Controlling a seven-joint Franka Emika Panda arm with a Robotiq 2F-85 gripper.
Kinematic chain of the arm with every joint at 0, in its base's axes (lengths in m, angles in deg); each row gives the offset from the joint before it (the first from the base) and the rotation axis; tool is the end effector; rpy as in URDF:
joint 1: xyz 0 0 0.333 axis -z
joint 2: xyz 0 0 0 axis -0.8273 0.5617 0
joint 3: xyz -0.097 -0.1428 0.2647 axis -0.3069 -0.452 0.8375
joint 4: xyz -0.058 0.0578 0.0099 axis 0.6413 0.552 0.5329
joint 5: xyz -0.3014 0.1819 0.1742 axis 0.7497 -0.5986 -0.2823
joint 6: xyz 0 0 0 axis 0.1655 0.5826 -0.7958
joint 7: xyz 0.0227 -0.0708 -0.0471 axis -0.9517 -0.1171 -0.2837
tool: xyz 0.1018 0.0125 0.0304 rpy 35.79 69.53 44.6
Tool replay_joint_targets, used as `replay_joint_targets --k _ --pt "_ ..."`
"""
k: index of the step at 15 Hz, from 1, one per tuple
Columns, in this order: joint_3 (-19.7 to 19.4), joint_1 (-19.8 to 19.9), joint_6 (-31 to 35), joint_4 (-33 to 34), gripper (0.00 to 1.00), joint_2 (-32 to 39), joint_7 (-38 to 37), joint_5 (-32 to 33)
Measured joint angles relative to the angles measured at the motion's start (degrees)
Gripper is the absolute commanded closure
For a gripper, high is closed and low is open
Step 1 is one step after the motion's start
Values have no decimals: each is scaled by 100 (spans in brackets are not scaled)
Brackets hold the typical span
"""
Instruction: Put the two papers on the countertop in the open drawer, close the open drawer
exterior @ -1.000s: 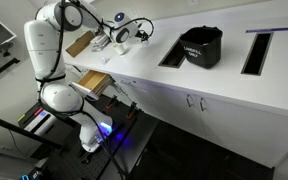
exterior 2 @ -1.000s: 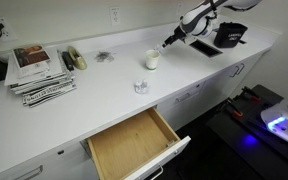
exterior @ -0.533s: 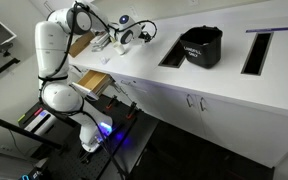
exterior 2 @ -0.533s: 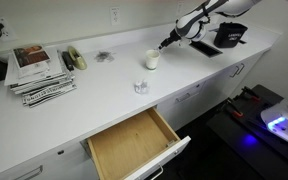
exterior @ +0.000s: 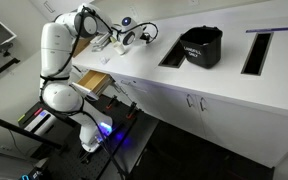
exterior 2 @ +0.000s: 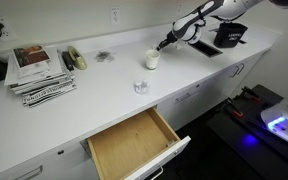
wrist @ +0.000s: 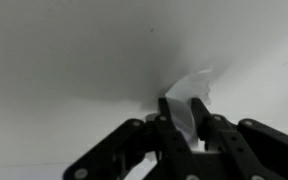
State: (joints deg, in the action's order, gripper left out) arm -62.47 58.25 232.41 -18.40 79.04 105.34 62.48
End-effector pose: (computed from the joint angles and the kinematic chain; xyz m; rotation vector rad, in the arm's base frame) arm 0.7038 0.0857 0.1980 -2.7877 -0.3616 -0.8928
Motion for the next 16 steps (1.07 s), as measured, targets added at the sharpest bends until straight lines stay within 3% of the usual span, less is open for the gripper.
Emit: replay_joint_targets --k 10,16 --pt "131 -13 448 -106 100 -75 9 3" --pt "119 -41 919 -1605 100 -1267 7 -101"
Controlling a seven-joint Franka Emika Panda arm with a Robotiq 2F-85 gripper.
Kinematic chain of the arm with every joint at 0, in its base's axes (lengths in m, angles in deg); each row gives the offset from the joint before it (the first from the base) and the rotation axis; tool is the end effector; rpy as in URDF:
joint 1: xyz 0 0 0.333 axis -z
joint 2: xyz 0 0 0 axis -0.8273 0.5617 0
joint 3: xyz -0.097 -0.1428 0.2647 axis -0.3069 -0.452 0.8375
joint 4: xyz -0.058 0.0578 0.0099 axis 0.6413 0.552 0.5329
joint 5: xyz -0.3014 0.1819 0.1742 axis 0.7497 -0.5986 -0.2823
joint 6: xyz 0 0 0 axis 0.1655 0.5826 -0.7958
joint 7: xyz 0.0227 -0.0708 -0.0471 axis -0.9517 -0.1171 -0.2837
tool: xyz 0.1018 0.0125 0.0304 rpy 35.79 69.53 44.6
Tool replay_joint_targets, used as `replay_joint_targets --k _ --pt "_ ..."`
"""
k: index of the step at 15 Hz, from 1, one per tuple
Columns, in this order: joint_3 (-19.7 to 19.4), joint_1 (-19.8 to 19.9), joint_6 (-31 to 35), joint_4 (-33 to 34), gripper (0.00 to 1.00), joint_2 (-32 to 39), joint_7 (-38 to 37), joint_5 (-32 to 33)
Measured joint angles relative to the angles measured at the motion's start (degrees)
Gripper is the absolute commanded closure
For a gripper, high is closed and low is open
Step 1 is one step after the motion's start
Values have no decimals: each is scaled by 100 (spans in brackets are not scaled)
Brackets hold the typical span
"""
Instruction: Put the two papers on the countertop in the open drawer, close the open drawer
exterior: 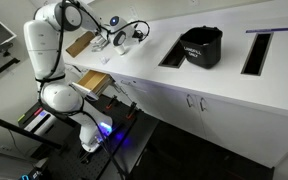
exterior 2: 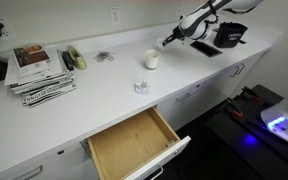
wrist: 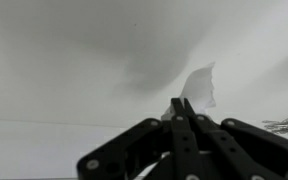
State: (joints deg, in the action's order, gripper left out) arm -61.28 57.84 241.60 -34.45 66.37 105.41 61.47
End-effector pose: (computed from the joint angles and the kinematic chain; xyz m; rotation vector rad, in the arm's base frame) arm 0.6449 0.0954 0.2502 -2.8228 -0.3997 -1.0243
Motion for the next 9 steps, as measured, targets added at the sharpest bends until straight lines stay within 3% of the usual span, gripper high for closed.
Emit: replay_joint_targets --k 3,7,9 --pt "-173 -161 -7 -904 100 -838 -26 -155" --pt "-808 -702 -59 -2182 100 -2069 -46 -202" --pt "-1026 -760 -96 -2803 100 -2678 -662 707"
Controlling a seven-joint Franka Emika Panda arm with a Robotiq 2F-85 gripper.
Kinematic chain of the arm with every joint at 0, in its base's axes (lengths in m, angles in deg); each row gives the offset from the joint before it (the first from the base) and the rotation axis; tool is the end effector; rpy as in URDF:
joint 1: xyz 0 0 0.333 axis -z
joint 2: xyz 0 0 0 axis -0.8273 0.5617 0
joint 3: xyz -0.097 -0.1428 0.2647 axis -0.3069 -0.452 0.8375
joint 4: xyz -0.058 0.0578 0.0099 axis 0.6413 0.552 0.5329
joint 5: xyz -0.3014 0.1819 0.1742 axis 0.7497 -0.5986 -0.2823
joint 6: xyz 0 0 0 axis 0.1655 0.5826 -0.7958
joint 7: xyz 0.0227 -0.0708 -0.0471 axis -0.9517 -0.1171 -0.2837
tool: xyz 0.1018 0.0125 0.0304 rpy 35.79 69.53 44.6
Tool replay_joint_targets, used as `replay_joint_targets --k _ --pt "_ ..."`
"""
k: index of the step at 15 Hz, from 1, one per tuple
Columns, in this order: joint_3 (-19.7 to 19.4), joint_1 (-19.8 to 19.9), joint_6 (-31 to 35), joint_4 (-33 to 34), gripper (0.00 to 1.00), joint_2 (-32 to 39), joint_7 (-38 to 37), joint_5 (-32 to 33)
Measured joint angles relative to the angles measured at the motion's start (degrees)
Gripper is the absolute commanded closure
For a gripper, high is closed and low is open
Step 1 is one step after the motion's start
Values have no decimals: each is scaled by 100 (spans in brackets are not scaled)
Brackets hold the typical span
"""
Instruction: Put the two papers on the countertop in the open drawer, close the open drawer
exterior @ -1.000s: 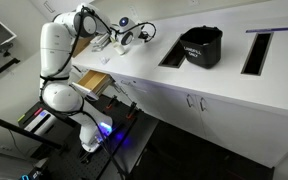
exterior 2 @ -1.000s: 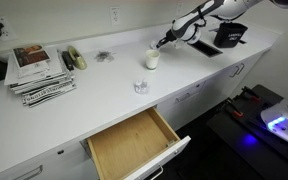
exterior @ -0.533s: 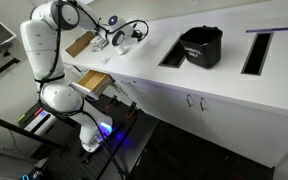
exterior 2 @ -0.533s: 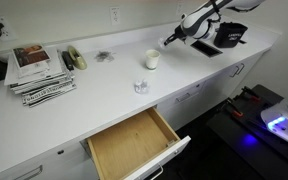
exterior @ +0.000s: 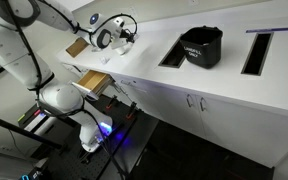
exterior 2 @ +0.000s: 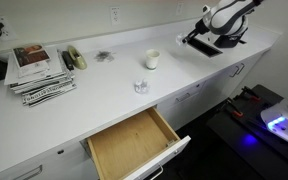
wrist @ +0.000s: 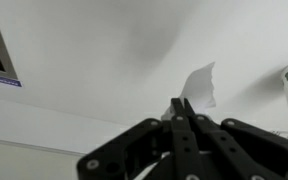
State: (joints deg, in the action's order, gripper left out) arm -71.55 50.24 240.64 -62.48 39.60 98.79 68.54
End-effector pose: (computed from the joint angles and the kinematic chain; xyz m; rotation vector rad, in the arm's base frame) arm 0.5188 0.0677 0.3219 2.9286 0.5074 0.9937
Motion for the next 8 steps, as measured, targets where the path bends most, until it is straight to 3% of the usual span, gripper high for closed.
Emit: replay_joint_targets --k 2,6,8 --pt "-143 0 -210 -487 100 -624 -430 693" --pt "-86 6 -1313 -760 100 -1889 -469 1109" --pt "-53 -187 -1954 -695 100 -2452 -408 1056"
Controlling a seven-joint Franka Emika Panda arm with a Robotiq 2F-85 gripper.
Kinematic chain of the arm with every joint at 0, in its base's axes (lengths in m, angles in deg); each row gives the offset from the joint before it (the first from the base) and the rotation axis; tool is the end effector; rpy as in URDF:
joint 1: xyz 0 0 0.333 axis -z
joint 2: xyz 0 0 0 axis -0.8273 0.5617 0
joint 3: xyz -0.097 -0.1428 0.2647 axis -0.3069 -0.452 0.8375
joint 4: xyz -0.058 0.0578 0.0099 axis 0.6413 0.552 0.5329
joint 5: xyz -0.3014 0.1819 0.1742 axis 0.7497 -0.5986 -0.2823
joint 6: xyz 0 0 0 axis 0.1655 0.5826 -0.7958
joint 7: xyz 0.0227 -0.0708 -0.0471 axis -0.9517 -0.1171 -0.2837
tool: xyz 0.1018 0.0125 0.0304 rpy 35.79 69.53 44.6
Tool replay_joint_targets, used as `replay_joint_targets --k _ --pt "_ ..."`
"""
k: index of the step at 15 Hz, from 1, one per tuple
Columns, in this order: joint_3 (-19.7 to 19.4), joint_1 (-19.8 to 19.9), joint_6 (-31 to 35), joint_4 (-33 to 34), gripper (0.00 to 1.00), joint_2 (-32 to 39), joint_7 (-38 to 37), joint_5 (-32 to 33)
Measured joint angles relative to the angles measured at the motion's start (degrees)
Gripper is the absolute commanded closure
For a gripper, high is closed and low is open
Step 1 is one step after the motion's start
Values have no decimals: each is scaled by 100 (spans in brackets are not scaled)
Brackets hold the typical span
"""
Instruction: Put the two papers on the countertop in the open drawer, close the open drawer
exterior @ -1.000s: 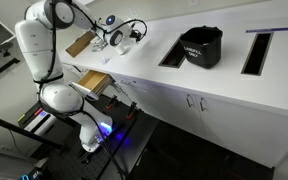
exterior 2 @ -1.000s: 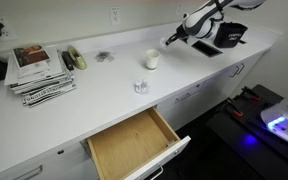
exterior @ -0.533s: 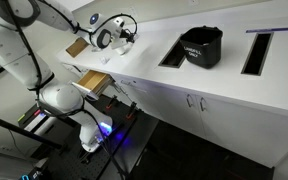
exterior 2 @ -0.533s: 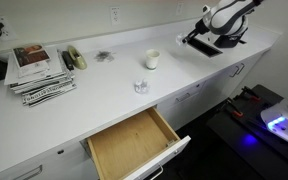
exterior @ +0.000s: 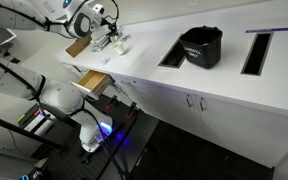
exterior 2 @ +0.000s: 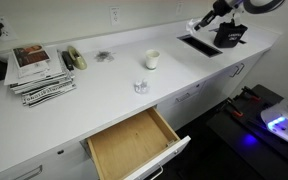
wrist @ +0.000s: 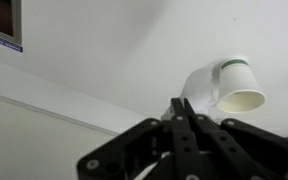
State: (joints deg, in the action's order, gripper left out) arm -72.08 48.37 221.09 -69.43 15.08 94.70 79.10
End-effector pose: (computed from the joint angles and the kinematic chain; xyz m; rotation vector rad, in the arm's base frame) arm 0.4515 0.0912 0.4373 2.8915 0.7667 0.9562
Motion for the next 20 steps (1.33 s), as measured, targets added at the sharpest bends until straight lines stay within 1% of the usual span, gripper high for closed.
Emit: replay_joint_targets --k 1,2,4,6,7,9,11,14,16,17,20 --pt "-25 -187 -316 70 100 -223 111 -126" --pt "-138 -467 -625 175 100 -390 206 -204" --pt "-500 -1184 -1161 445 100 -534 517 -468" --pt "-749 -1756 -1558 726 100 -488 943 -862" --pt "-803 -1974 -1728 858 100 -411 1162 -1085" --pt "-789 -2276 -2059 1116 100 -143 1583 -1522" --pt "-680 -2424 -2405 1373 100 234 2035 -1946" --pt "-348 -2413 -2969 1762 100 857 2671 -2427" --pt "-8 -2315 -3291 2011 100 1281 2925 -2497" --pt "197 -2250 -3348 2117 100 1487 2989 -2491" --pt "827 -2108 -3272 2386 100 2118 3006 -2256"
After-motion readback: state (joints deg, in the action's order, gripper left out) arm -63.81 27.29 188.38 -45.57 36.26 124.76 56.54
